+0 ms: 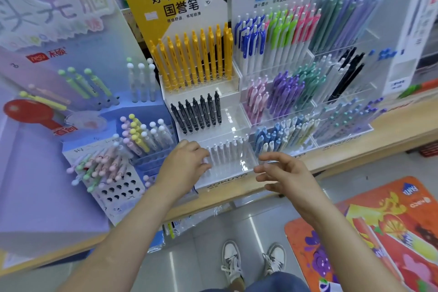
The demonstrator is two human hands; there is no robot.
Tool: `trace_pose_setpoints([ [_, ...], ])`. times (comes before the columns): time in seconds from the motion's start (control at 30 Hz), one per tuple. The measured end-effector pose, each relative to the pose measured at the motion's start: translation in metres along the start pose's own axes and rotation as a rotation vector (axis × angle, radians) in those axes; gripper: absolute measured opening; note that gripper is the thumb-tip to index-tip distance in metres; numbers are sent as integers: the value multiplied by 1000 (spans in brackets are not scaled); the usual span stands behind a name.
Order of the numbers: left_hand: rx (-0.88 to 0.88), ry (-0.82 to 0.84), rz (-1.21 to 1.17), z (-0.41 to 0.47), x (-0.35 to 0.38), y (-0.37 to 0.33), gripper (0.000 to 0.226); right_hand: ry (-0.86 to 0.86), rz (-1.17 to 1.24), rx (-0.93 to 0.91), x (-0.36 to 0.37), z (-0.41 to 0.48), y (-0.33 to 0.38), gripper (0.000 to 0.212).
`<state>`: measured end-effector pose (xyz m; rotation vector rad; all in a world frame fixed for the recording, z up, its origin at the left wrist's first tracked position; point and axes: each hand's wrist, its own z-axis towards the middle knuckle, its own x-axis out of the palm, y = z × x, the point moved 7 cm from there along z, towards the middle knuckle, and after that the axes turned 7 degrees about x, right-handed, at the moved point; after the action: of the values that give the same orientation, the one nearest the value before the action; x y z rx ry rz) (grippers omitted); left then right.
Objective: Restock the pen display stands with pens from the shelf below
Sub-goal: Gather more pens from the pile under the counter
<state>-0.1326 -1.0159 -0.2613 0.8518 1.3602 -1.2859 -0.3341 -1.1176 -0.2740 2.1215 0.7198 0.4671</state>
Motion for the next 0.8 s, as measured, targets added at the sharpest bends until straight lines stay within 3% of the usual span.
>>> trace_pose_setpoints([
  [0.17, 50, -189, -29, 15, -31, -46, 8, -204, -167, -174, -67, -21, 8, 18],
  [0.27, 152, -190, -130, 39, -34, -101, 25, -350, -276, -256, -125, -45, 9, 20],
  [0.4, 234, -144, -247, 72, -14, -183, 32, -561, -468, -260, -220, -77, -2, 27],
  [0.63, 304, -56, -486, 125, 67, -344, 18, -742, -538, -136, -393, -124, -43, 71],
  [0.8, 246, 228, -506, 154, 174, -439, 30, -787, -584, -126, -498, -123, -61, 95],
])
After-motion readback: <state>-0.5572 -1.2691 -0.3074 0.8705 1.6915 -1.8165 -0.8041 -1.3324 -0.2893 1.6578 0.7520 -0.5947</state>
